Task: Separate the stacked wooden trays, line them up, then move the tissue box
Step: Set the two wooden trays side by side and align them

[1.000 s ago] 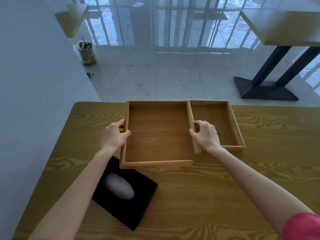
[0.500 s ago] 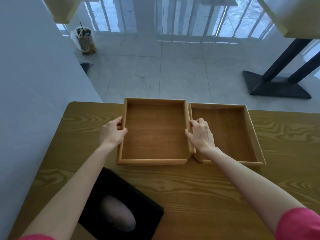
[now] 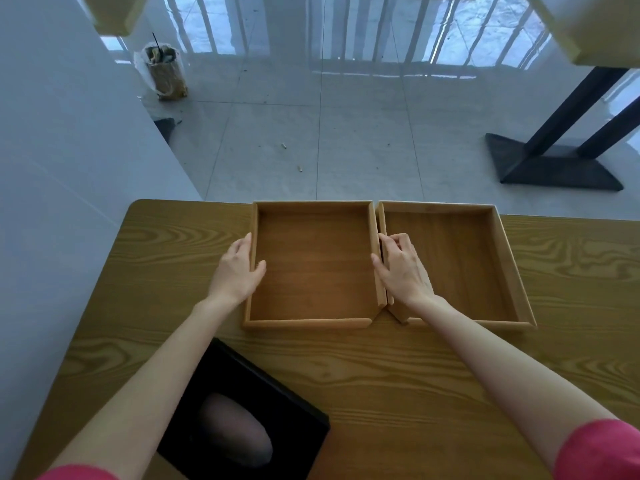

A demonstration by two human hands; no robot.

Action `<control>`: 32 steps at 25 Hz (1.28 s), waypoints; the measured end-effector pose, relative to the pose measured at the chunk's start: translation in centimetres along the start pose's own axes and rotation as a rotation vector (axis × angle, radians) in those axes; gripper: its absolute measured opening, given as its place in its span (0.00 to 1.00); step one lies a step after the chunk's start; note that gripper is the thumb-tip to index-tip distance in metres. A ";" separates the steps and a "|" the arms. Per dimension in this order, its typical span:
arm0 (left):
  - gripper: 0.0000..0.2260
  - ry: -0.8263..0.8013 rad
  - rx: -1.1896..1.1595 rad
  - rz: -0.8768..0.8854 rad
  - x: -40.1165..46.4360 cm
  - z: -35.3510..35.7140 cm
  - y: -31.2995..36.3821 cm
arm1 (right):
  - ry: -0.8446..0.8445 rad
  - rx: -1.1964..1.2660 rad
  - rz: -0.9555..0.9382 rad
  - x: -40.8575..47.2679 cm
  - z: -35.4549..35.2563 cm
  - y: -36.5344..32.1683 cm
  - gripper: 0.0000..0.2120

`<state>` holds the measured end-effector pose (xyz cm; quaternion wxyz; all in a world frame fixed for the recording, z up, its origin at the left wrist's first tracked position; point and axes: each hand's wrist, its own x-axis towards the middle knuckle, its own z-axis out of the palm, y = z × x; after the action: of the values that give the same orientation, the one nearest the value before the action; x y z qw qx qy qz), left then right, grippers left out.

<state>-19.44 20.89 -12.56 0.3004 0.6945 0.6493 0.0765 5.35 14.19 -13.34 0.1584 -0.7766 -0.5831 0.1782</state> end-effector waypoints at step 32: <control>0.22 -0.425 0.524 0.437 -4.9 6.0 3.5 | -0.318 -0.122 -0.239 -7.3 -1.0 7.6 0.24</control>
<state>-14.20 14.40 -14.21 0.2172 0.8696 0.4074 -0.1749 10.43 5.11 -15.26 0.0372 -0.6723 -0.6984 0.2427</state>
